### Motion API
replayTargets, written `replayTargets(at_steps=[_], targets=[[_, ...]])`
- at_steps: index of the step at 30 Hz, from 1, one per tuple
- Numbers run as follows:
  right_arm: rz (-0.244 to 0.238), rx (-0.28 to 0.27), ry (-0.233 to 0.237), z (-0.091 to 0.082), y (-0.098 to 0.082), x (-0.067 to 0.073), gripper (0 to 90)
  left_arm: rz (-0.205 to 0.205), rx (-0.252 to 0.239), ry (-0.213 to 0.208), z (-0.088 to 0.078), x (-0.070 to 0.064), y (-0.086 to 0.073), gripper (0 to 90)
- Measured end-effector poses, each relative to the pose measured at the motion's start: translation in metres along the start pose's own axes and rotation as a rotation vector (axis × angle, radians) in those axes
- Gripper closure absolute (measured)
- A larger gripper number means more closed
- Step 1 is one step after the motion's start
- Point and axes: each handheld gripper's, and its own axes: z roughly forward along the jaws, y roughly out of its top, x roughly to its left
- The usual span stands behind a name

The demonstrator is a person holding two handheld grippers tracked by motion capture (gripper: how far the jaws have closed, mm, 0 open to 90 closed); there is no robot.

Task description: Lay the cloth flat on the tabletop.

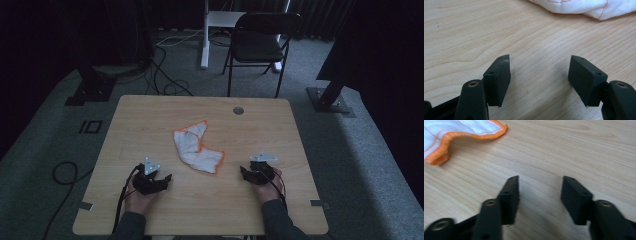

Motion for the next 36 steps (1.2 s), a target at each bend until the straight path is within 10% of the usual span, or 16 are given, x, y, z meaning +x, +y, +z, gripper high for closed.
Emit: replayTargets(at_steps=[36], targets=[[-0.039,-0.068,0.102,0.013,0.034,0.038,66.5,0.009,-0.01,-0.012,-0.001,-0.003,0.0,45.0]])
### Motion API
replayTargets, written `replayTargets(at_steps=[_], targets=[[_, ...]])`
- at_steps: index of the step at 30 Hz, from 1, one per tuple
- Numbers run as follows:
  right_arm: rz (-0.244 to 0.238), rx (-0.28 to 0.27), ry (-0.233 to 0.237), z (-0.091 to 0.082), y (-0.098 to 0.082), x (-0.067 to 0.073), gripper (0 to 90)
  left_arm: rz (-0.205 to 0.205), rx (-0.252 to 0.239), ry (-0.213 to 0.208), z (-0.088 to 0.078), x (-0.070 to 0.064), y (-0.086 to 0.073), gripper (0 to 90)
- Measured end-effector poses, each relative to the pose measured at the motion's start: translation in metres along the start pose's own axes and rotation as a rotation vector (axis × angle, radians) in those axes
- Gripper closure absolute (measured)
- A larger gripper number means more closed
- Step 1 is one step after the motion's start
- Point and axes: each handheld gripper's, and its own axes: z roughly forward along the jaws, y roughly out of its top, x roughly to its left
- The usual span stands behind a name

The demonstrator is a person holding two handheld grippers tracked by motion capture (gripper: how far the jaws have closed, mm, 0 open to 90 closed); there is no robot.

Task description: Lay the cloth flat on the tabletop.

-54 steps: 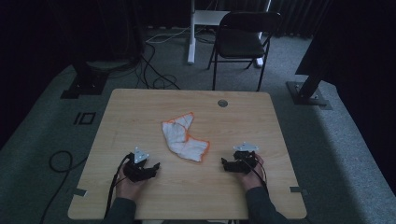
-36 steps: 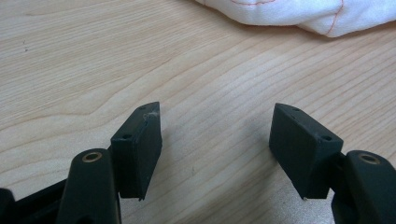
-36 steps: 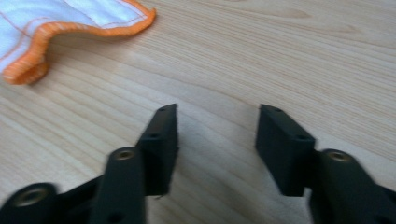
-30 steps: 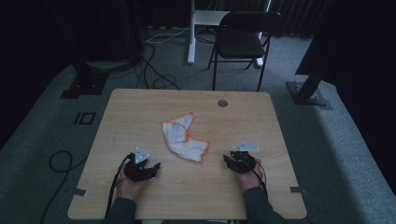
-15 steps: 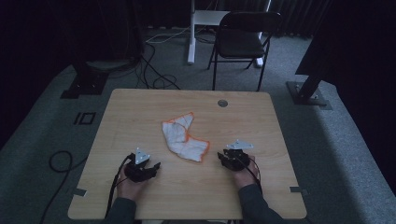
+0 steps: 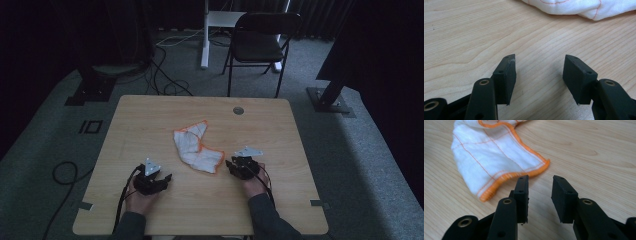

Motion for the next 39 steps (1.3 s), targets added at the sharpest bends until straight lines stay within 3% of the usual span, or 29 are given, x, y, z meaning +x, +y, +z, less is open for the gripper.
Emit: replayTargets(at_steps=[6,9,14,29,34,39], targets=[[0.008,-0.014,-0.005,0.005,0.007,0.002,66.8,0.0,0.0,0.0,0.0,0.0,0.0,44.9],[0.026,-0.017,-0.01,0.013,0.013,-0.002,72.7,0.0,0.0,-0.001,0.0,0.0,0.0,44.9],[0.034,-0.014,-0.017,0.022,0.02,-0.006,74.5,0.001,0.0,-0.001,0.0,0.0,0.0,44.9],[0.063,0.056,-0.021,0.056,0.028,-0.012,73.6,0.0,-0.001,-0.002,0.0,0.0,0.0,44.9],[0.033,0.06,-0.008,0.057,0.027,-0.005,85.7,0.0,0.0,-0.001,0.001,0.0,0.0,44.9],[0.029,0.043,-0.005,0.054,0.026,-0.003,89.2,-0.018,0.004,-0.005,-0.001,-0.001,0.001,48.9]])
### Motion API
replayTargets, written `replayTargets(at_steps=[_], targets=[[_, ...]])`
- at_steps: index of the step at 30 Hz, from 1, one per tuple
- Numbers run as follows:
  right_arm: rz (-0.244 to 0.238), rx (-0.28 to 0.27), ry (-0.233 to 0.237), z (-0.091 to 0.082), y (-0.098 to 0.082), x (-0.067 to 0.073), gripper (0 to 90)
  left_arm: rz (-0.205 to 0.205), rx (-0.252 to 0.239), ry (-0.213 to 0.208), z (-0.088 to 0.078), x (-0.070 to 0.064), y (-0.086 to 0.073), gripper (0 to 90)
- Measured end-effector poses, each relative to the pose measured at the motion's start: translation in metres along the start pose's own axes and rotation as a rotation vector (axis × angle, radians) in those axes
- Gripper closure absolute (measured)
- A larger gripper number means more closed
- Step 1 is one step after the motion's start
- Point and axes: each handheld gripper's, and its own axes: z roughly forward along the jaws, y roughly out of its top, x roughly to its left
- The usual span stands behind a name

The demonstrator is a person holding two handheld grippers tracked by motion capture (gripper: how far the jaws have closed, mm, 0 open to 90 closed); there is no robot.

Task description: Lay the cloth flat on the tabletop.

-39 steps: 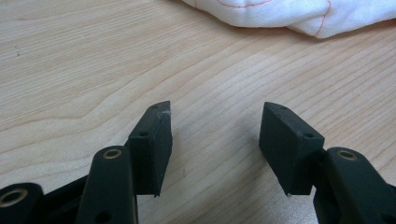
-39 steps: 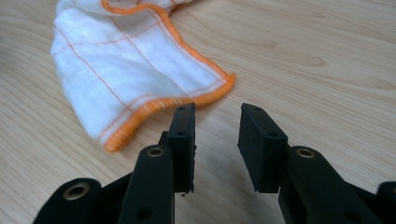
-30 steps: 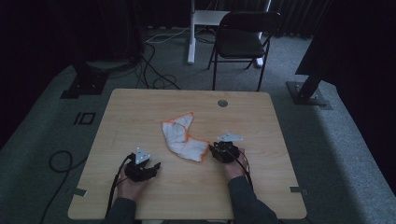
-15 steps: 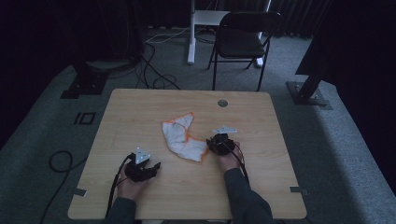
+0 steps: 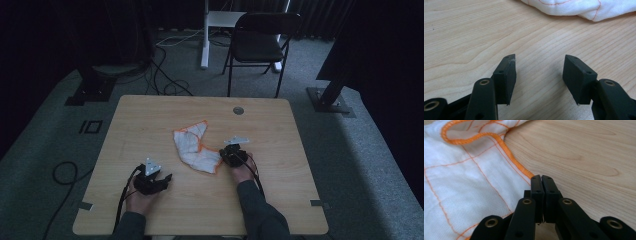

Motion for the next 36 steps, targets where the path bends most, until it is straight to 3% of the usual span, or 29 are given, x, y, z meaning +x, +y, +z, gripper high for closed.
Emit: replayTargets(at_steps=[3,5,15,27,36], targets=[[-0.008,-0.021,0.015,-0.008,0.001,0.002,89.3,-0.004,0.007,-0.017,-0.002,-0.003,0.003,51.7],[-0.012,-0.036,0.034,-0.014,0.002,0.004,89.3,0.014,0.003,-0.023,-0.004,-0.006,0.008,51.5],[-0.07,-0.081,0.135,-0.037,-0.004,0.03,89.3,0.035,-0.01,-0.034,-0.002,-0.011,0.039,50.3],[-0.101,-0.096,0.221,-0.043,-0.017,0.053,89.3,0.052,-0.024,-0.024,0.008,-0.019,0.077,49.7],[-0.128,-0.089,0.241,-0.043,-0.019,0.062,89.3,0.08,-0.032,-0.032,0.019,-0.032,0.106,49.3]])
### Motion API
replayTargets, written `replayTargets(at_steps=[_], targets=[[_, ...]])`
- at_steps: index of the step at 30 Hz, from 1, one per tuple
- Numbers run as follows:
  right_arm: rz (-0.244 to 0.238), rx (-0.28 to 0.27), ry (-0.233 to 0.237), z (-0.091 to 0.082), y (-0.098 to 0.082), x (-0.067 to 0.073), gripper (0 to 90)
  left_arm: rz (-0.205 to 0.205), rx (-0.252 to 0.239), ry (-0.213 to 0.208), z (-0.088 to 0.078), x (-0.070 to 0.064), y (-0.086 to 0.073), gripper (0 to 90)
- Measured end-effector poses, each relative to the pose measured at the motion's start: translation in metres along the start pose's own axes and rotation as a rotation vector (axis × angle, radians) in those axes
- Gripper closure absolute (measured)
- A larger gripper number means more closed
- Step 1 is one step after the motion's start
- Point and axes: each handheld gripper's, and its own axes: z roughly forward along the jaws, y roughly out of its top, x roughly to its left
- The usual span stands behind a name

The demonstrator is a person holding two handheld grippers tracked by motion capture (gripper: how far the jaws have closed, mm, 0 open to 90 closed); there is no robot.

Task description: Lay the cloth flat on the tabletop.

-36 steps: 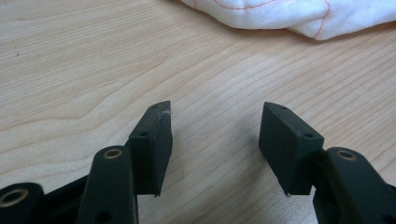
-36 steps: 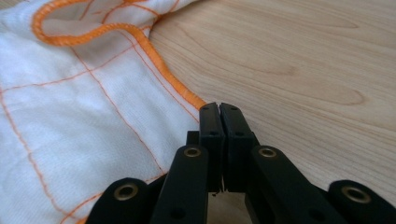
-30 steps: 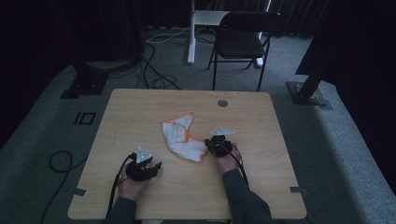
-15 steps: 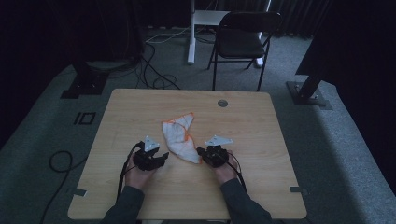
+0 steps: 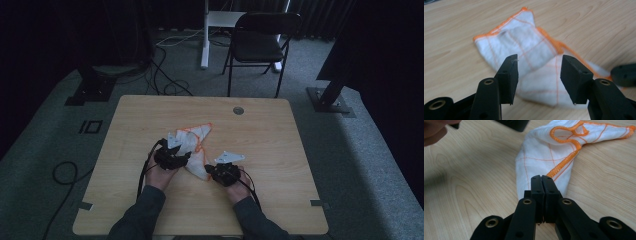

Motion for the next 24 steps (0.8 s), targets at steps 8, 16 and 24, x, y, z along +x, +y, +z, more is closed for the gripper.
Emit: replayTargets(at_steps=[8,16,24], targets=[[-0.011,0.011,0.01,0.002,-0.003,0.004,89.3,-0.007,0.036,0.02,0.025,-0.007,0.019,48.0],[-0.032,0.022,0.02,0.004,-0.005,0.009,89.3,-0.01,0.114,0.08,0.046,-0.01,0.029,53.5],[-0.053,0.016,0.035,-0.002,-0.007,0.012,89.0,-0.071,0.1,0.094,0.027,0.007,0.015,87.9]])
